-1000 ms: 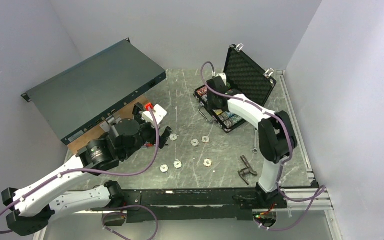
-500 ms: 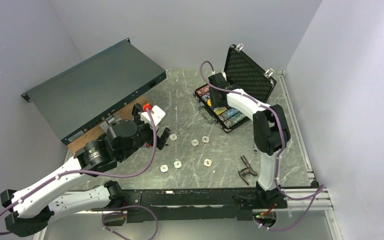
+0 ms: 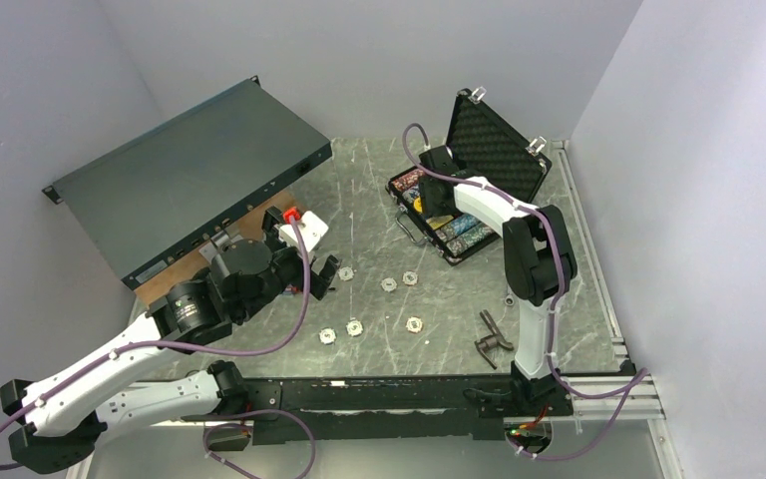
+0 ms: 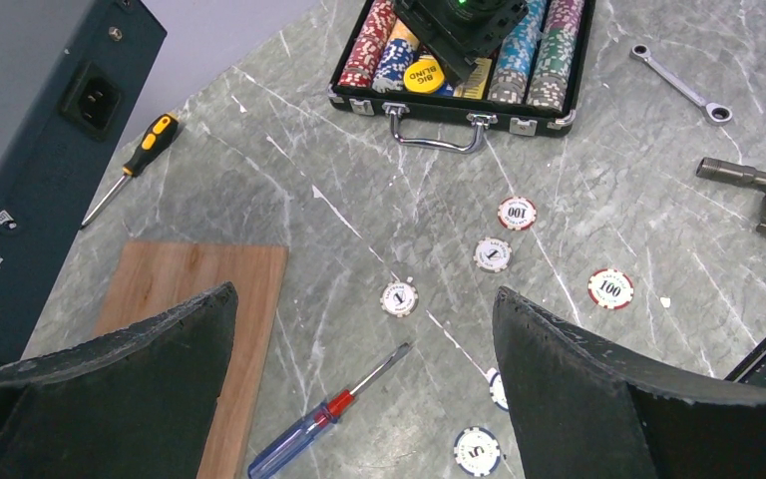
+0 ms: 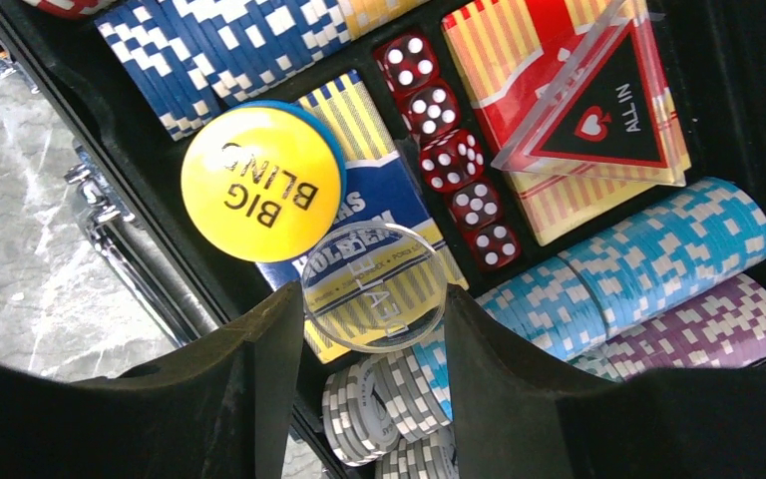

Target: Pack up texas hold em set

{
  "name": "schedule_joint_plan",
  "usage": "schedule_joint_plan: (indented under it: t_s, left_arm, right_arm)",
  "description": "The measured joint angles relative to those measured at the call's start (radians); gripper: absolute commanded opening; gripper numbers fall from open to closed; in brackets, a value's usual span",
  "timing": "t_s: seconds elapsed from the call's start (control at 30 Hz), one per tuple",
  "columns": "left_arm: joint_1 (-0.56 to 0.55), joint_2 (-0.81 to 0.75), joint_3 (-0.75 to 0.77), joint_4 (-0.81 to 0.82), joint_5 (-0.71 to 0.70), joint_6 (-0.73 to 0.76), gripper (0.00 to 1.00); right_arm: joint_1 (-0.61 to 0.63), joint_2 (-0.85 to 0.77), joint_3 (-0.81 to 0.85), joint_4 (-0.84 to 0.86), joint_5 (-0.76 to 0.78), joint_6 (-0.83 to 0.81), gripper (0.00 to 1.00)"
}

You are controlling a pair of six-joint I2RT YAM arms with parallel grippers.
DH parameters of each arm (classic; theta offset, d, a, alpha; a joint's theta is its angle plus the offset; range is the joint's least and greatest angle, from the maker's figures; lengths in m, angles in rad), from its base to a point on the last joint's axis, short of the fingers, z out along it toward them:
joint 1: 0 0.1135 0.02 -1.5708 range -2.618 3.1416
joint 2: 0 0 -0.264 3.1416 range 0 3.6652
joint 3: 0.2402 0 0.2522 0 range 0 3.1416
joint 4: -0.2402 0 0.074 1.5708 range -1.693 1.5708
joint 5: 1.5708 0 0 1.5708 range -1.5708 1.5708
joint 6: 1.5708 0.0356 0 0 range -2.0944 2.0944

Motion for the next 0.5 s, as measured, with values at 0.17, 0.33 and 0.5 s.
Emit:
schedule_joint_plan:
  t_s: [0.17, 0.33, 0.5]
  left_arm:
    - [0.0, 0.0, -0.002, 0.002, 0.0, 0.0, 0.99]
    - [0.0, 0.0, -0.002, 0.002, 0.001, 0.0, 0.99]
    - [0.0, 0.0, -0.002, 0.002, 0.007, 0.0, 0.99]
  right_arm:
    - [0.001, 0.0, 0.0, -0.002, -0.016, 0.006, 0.48]
    - [0.0, 0.0, -0.012, -0.003, -0.023, 0.014, 0.49]
    - [0.0, 0.0, -0.023, -0.005, -0.033, 0.021, 0.6]
